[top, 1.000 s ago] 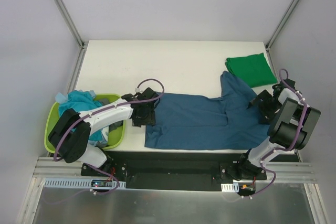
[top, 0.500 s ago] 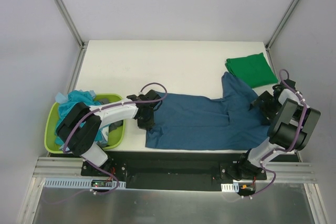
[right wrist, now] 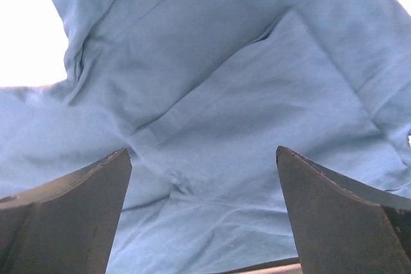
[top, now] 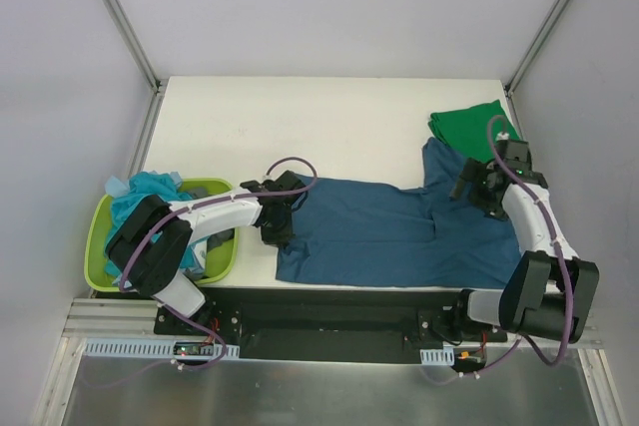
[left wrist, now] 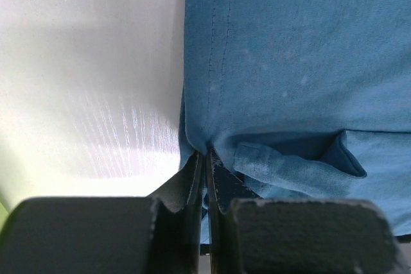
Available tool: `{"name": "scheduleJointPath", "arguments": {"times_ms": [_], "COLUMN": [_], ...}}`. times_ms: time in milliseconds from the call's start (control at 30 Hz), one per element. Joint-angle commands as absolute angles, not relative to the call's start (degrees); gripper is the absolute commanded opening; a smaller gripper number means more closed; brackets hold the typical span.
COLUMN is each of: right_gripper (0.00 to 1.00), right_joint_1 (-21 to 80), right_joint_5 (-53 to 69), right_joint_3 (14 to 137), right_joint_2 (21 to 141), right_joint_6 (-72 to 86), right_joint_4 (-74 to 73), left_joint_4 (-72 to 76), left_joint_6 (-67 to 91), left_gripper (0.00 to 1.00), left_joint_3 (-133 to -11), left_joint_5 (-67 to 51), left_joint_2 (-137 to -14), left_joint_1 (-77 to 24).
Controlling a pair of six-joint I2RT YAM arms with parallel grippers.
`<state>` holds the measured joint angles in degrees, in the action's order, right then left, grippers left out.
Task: Fold and stack the t-shirts
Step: Fold the flattened tshirt in 1/3 of the way
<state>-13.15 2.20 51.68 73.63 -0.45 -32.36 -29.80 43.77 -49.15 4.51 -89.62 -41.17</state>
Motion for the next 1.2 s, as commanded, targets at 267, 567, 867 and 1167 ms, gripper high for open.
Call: {"name": "scheduleJointPath", "arguments": {"times_ms": [267, 567, 867, 1167], "right_gripper": [0.82, 0.54, 0.28, 0.0], "right_joint_1": [6.41, 7.91, 7.65, 7.12], "right_joint_5": [-7.73, -18.88, -28.65, -28.74], "right_joint_3": [48.69, 53.96, 57.65, 62.57], "right_joint_2": [79.71, 89.99, 90.79, 95.88], "right_joint_6": [3.87, 11.76, 16.08, 15.12], "right_joint_4": [-37.18, -39.19, -42.97, -43.85], "left_joint_4": [-28.39, -27.77, -27.86, -27.95], "left_joint_6": [39.64, 39.37, 39.64, 40.34], "left_gripper": [0.0, 0.0, 0.0, 0.0], "left_joint_3": [-45.26, -44.56, -43.33, -41.57], "left_joint_5": [8.53, 8.61, 10.81, 12.13], "left_joint_2": [-89.38, -89.12, -88.33, -87.37], "left_joint_1": [-40.69, -40.69, -40.61, -40.52]}}
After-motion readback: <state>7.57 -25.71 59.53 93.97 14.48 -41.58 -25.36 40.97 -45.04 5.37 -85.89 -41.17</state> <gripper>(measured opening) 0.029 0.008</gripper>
